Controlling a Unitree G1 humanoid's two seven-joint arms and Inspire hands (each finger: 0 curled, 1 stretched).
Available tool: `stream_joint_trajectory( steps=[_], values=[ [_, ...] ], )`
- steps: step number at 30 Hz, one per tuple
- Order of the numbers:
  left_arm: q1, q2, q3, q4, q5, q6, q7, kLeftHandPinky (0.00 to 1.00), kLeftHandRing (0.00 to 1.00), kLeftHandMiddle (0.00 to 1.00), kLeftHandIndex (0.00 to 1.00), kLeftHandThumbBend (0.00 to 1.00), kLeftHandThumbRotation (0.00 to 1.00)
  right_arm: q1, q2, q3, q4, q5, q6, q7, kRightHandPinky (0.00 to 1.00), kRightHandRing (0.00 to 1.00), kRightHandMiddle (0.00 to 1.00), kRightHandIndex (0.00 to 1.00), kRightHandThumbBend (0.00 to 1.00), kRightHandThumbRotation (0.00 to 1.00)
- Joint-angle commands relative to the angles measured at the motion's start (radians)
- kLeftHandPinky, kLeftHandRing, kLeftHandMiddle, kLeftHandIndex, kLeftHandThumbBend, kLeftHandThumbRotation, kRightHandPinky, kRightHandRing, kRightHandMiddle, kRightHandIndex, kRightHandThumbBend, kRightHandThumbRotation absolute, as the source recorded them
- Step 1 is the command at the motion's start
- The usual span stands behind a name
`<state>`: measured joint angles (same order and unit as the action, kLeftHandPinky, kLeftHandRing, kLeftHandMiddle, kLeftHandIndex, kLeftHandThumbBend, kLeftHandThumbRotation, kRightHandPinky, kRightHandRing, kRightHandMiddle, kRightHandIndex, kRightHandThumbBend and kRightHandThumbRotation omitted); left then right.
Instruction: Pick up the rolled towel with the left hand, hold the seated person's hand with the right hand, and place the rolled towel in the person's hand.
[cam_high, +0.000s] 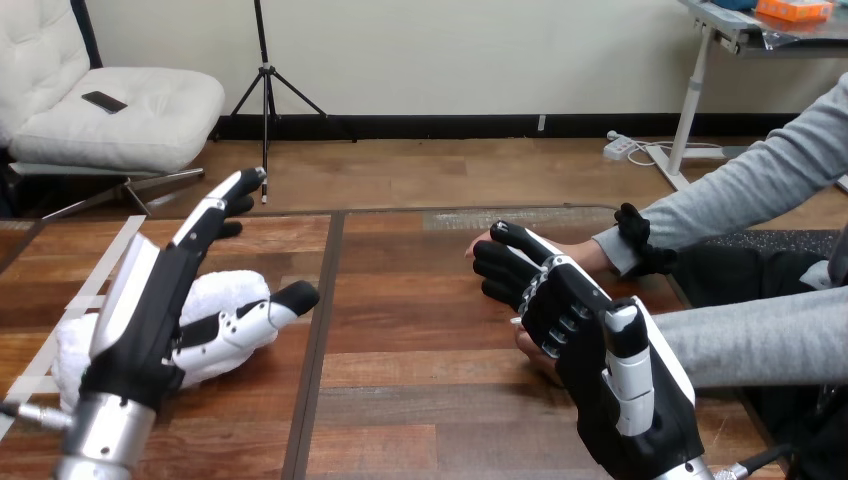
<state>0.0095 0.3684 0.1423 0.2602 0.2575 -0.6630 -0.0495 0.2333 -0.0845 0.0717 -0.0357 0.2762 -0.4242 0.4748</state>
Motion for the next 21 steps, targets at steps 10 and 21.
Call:
stream_joint_trajectory(
  steps=[10, 21],
  values=[
    [-0.133, 0.083, -0.013, 0.002, 0.213, 0.079, 0.128, 0.89, 0.92, 0.94, 0.94, 0.97, 0.7, -0.076, 0.001, -0.014, -0.001, 0.016, -0.025, 0.008, 0.9, 0.88, 0.86, 0.87, 0.85, 1.0],
    [-0.192, 0.122, -0.055, 0.028, 0.352, 0.158, 0.185, 0.89, 0.93, 0.96, 0.96, 1.0, 0.76, -0.08, 0.004, -0.016, 0.002, 0.01, -0.034, 0.006, 0.89, 0.88, 0.86, 0.87, 0.85, 1.0]
  ],
)
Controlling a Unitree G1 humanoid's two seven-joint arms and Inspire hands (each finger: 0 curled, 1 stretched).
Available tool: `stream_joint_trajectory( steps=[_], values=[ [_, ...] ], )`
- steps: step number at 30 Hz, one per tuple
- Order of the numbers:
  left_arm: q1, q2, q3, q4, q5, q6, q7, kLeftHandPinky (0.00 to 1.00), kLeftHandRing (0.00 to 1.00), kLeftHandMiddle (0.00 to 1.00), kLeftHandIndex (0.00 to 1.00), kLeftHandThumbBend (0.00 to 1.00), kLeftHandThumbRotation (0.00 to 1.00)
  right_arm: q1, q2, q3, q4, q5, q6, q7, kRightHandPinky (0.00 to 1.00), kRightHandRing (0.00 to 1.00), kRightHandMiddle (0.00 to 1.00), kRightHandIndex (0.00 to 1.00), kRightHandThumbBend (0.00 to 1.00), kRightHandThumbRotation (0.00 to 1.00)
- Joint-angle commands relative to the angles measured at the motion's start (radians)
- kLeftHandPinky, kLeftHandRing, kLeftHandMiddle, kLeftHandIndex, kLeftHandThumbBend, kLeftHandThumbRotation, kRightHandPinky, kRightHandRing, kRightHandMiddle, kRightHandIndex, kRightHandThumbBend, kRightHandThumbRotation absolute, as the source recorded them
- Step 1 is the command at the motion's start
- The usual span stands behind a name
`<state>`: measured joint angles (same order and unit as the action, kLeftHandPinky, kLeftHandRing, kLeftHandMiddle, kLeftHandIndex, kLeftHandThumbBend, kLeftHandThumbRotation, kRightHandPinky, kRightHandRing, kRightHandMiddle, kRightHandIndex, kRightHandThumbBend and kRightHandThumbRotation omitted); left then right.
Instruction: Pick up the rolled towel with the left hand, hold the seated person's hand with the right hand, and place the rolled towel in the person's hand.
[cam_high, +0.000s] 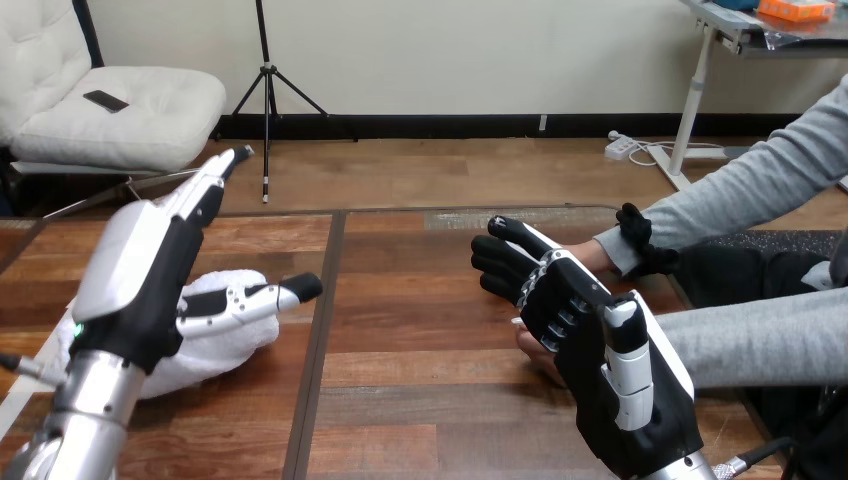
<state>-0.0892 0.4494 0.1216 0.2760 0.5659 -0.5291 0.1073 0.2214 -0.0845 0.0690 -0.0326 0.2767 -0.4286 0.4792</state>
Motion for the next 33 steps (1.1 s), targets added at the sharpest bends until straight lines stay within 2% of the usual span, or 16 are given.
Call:
stream_joint_trajectory(
  steps=[1, 7, 17, 23, 33],
  values=[
    [-0.097, 0.044, -0.038, 0.015, 0.05, 0.03, 0.031, 0.89, 0.93, 0.96, 0.96, 1.0, 0.76, -0.069, 0.004, -0.013, -0.001, 0.01, -0.029, 0.002, 0.89, 0.88, 0.86, 0.87, 0.85, 1.0],
    [-0.128, 0.062, -0.068, 0.05, 0.105, 0.055, 0.072, 0.89, 0.93, 0.96, 0.97, 1.0, 0.78, -0.069, 0.005, -0.014, -0.002, 0.013, -0.027, 0.001, 0.88, 0.88, 0.86, 0.87, 0.86, 1.0],
    [-0.179, 0.088, -0.124, 0.109, 0.172, 0.109, 0.103, 0.93, 0.95, 0.97, 0.98, 1.0, 0.79, -0.072, 0.005, -0.017, 0.001, 0.014, -0.031, 0.002, 0.87, 0.87, 0.86, 0.86, 0.86, 1.0],
    [-0.212, 0.1, -0.157, 0.143, 0.194, 0.149, 0.096, 0.94, 0.96, 0.98, 0.99, 1.0, 0.78, -0.072, 0.006, -0.018, 0.002, 0.01, -0.032, -0.002, 0.87, 0.88, 0.86, 0.86, 0.86, 1.0],
    [-0.27, 0.11, -0.205, 0.225, 0.209, 0.157, 0.127, 0.92, 0.95, 0.97, 0.97, 1.0, 0.73, -0.075, 0.007, -0.021, 0.007, 0.011, -0.037, -0.001, 0.87, 0.87, 0.86, 0.86, 0.87, 1.0]
  ],
)
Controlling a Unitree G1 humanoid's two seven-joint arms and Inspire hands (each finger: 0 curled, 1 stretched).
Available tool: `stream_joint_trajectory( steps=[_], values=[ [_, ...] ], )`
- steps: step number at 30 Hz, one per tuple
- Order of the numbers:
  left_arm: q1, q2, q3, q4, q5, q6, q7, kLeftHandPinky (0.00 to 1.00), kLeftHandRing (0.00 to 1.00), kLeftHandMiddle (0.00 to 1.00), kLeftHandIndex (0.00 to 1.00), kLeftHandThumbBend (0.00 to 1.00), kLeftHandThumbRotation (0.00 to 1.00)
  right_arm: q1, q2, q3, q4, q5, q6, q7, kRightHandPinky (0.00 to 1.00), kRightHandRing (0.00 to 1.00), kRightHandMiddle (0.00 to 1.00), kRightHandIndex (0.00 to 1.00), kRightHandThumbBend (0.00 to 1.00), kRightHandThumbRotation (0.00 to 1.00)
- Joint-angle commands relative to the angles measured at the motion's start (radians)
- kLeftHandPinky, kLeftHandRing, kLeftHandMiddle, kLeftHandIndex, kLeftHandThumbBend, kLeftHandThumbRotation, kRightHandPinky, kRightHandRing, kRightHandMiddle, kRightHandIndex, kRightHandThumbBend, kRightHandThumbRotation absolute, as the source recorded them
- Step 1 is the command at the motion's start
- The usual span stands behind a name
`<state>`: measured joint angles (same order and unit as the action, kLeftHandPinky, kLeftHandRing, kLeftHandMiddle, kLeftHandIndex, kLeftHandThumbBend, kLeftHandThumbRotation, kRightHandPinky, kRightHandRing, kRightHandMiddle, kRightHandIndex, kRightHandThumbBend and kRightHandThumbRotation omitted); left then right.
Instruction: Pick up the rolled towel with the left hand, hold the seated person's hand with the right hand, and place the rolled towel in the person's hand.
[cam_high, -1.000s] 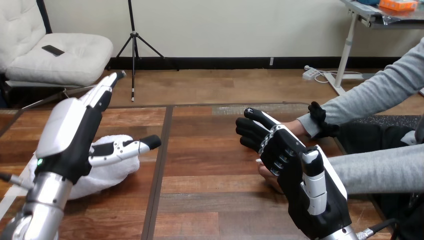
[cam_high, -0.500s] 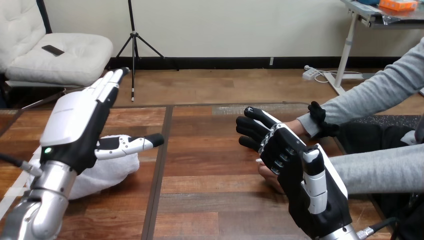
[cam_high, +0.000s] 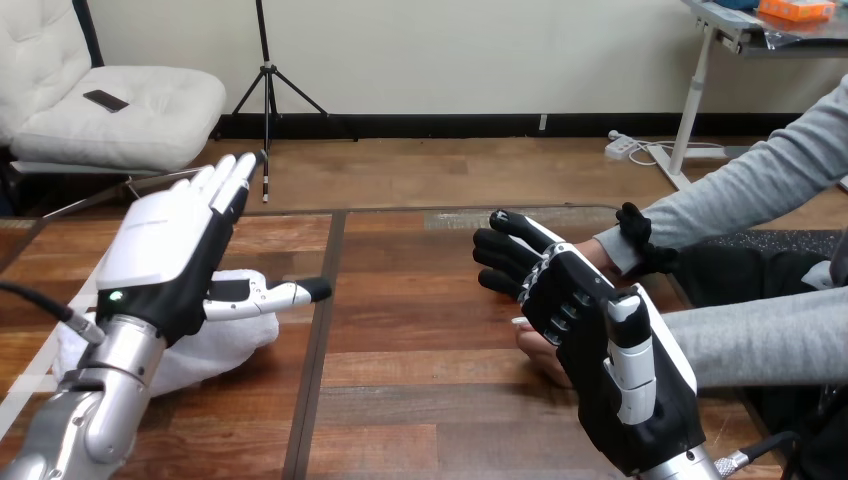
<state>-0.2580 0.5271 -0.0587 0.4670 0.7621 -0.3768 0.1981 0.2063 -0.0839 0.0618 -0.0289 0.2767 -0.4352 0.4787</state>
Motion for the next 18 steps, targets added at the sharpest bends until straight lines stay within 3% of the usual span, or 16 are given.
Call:
stream_joint_trajectory(
  steps=[1, 18],
  values=[
    [-0.105, 0.033, -0.028, 0.041, 0.012, 0.005, 0.039, 0.92, 0.94, 0.97, 0.96, 1.0, 0.73, -0.06, 0.007, -0.014, 0.004, 0.012, -0.031, 0.0, 0.87, 0.87, 0.85, 0.86, 0.87, 1.0],
    [-0.207, 0.05, -0.115, 0.188, 0.05, 0.035, 0.078, 0.89, 0.93, 0.95, 0.94, 1.0, 0.66, -0.061, 0.009, -0.016, 0.0, 0.0, -0.038, -0.018, 0.86, 0.87, 0.85, 0.85, 0.88, 1.0]
  ],
)
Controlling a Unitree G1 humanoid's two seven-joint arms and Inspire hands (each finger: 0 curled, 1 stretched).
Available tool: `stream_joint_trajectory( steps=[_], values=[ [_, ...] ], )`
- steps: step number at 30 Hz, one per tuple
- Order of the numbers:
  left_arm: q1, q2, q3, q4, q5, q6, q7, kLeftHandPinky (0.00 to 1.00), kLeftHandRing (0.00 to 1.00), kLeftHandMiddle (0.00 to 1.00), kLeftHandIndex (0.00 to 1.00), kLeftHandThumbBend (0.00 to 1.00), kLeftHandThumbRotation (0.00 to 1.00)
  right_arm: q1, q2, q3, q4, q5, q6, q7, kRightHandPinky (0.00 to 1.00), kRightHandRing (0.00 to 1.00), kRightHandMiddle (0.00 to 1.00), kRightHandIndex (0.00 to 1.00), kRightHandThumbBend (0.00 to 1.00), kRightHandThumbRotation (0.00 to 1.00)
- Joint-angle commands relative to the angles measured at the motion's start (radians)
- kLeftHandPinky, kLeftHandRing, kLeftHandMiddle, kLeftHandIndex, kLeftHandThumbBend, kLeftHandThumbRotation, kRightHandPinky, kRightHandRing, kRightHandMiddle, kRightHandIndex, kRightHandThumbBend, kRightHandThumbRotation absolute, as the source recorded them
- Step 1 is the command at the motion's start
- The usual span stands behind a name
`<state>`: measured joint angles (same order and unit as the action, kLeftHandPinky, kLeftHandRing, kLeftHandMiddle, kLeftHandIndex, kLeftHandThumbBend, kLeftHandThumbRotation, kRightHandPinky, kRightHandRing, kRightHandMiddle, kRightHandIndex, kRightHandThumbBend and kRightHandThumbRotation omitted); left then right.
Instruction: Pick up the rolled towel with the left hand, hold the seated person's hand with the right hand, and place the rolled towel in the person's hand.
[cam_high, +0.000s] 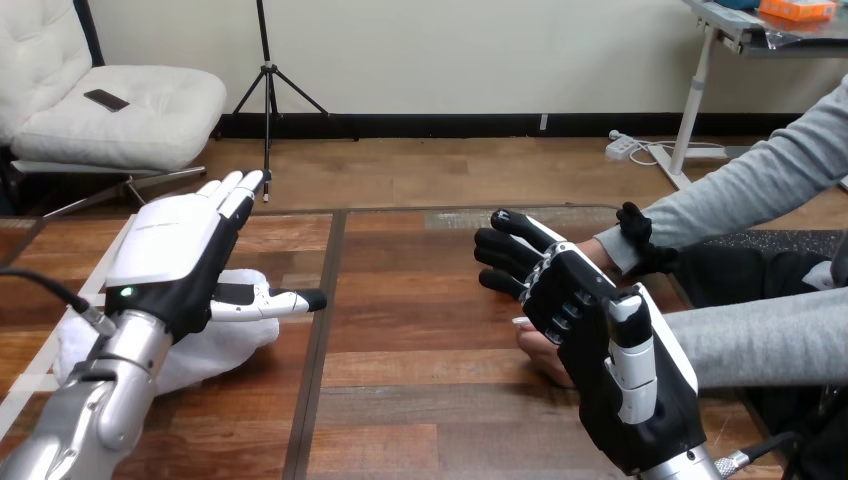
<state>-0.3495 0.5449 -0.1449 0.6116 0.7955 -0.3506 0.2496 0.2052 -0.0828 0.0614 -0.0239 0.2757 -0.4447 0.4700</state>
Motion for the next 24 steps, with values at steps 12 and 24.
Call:
stream_joint_trajectory(
  steps=[12, 24],
  values=[
    [-0.193, 0.045, -0.096, 0.155, 0.052, 0.04, 0.026, 0.91, 0.95, 0.96, 0.94, 1.0, 0.64, -0.058, 0.005, -0.013, -0.011, 0.001, -0.026, -0.017, 0.84, 0.86, 0.84, 0.85, 0.89, 1.0],
    [-0.259, 0.048, -0.155, 0.262, 0.084, 0.067, 0.048, 0.9, 0.94, 0.96, 0.94, 1.0, 0.65, -0.055, 0.004, -0.012, -0.016, -0.005, -0.031, -0.023, 0.84, 0.87, 0.85, 0.85, 0.89, 1.0]
  ],
)
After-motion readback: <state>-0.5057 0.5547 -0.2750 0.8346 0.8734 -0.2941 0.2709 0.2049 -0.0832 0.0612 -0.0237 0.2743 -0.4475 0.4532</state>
